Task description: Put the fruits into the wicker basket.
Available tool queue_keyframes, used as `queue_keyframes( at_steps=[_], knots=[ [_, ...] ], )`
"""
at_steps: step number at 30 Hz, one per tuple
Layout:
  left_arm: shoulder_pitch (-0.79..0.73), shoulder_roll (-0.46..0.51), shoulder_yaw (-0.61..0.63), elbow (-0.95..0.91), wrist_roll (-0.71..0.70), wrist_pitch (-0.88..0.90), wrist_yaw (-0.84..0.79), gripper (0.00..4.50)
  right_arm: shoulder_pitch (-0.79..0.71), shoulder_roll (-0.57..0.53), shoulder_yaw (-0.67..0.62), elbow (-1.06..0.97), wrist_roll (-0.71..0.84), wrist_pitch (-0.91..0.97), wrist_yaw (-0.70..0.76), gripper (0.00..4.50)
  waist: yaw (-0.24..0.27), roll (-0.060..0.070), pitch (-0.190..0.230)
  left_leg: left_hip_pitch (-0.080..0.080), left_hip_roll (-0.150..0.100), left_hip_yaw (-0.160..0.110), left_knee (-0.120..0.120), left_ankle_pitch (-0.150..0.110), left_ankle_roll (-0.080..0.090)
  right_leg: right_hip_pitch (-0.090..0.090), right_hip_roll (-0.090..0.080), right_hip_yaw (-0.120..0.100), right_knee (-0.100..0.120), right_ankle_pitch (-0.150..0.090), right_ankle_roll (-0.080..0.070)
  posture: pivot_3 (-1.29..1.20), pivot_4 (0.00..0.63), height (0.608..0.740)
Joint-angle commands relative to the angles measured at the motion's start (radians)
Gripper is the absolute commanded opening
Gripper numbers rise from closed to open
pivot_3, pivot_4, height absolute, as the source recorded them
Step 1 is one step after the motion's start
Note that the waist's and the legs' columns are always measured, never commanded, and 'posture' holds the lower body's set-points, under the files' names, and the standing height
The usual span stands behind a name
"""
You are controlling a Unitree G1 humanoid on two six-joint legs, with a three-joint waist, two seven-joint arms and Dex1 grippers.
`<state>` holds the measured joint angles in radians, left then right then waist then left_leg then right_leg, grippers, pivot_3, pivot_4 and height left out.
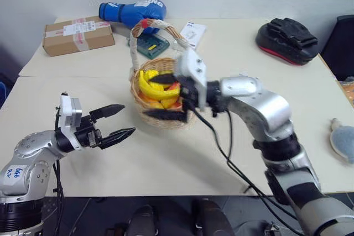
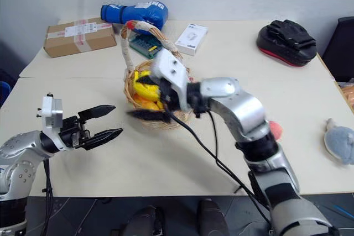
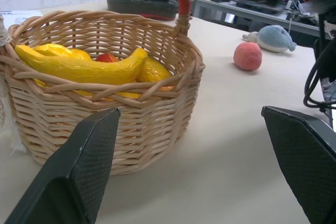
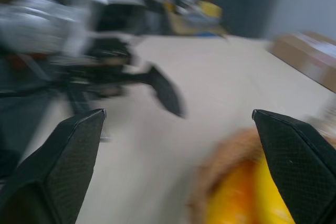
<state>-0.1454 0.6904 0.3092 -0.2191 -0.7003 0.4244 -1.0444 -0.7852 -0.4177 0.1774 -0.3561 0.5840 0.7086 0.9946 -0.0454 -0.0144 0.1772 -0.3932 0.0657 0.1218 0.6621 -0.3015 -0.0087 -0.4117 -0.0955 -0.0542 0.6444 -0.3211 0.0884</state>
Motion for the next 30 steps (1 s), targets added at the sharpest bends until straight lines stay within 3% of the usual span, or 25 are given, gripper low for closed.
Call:
queue_keyframes(
  at_steps=[1,5,8,11,14,18,22,25,30],
  knots=[
    [-0.019,0.013,-0.023,-0.020,0.003,-0.022,-0.034,4.50,0.142,-0.073,-0.160,-0.160,0.111,-0.004,0.002,4.47,0.011,0.000,0.000,0.000,0.000,0.000,0.000,-0.001,0.002,0.001,0.000,0.000,-0.001,0.000,0.000,0.00,0.150,0.740],
    [-0.054,0.012,-0.087,-0.014,0.047,-0.057,-0.063,4.50,0.567,-0.239,-0.350,-0.227,-0.065,-0.284,0.081,4.47,0.034,-0.001,0.000,0.001,-0.002,-0.001,0.000,-0.003,0.004,0.003,-0.001,-0.001,-0.008,0.000,0.001,0.00,0.150,0.740],
    [-0.057,0.008,-0.139,-0.046,0.038,-0.053,-0.104,4.50,0.914,-0.233,-0.638,-0.180,-0.104,-0.418,0.085,4.47,0.051,0.000,0.000,0.002,-0.003,0.001,-0.001,-0.003,0.003,0.004,0.001,-0.001,-0.011,0.001,0.002,0.00,0.150,0.740],
    [-0.058,0.010,-0.172,-0.052,0.021,-0.036,-0.143,4.50,1.124,-0.156,-0.831,-0.129,-0.080,-0.581,0.103,4.47,0.042,0.000,0.000,0.003,-0.004,0.005,0.000,-0.002,0.003,0.004,0.003,0.004,-0.012,0.003,0.005,0.00,0.150,0.740],
    [-0.085,-0.019,-0.206,-0.036,0.014,-0.020,-0.139,4.50,1.292,-0.044,-0.917,-0.071,-0.109,-0.695,0.061,4.47,0.038,-0.001,0.000,0.010,0.001,0.004,0.000,-0.004,0.003,0.011,0.012,0.005,-0.015,0.004,0.004,0.00,0.150,0.740],
    [-0.112,-0.046,-0.254,-0.036,0.037,-0.030,-0.141,4.50,1.405,0.037,-0.949,0.014,-0.153,-0.834,0.018,4.47,0.036,0.000,-0.001,0.024,0.002,0.004,-0.008,-0.005,0.000,0.021,0.014,0.009,-0.017,0.003,-0.001,0.00,0.150,0.740],
    [-0.132,-0.069,-0.296,-0.040,0.051,-0.029,-0.132,4.50,1.443,0.068,-0.971,0.079,-0.099,-0.823,-0.047,4.47,0.030,0.002,-0.001,0.025,0.003,0.002,-0.013,-0.004,0.000,0.020,0.012,0.017,-0.017,0.002,-0.003,0.00,0.150,0.740],
    [-0.137,-0.064,-0.301,-0.047,0.039,-0.015,-0.133,4.50,1.379,-0.006,-0.959,-0.001,0.037,-0.670,-0.119,4.47,0.013,0.002,-0.001,0.025,0.006,0.003,-0.014,-0.005,-0.002,0.019,0.011,0.019,-0.017,0.001,-0.005,0.00,0.150,0.740],
    [-0.143,-0.060,-0.305,-0.052,0.042,-0.016,-0.133,4.50,1.226,-0.224,-0.912,-0.048,0.202,-0.352,-0.219,4.47,0.010,0.003,-0.002,0.027,0.006,0.001,-0.013,-0.005,-0.002,0.019,0.011,0.022,-0.015,0.001,-0.005,0.00,0.150,0.740]
  ],
)
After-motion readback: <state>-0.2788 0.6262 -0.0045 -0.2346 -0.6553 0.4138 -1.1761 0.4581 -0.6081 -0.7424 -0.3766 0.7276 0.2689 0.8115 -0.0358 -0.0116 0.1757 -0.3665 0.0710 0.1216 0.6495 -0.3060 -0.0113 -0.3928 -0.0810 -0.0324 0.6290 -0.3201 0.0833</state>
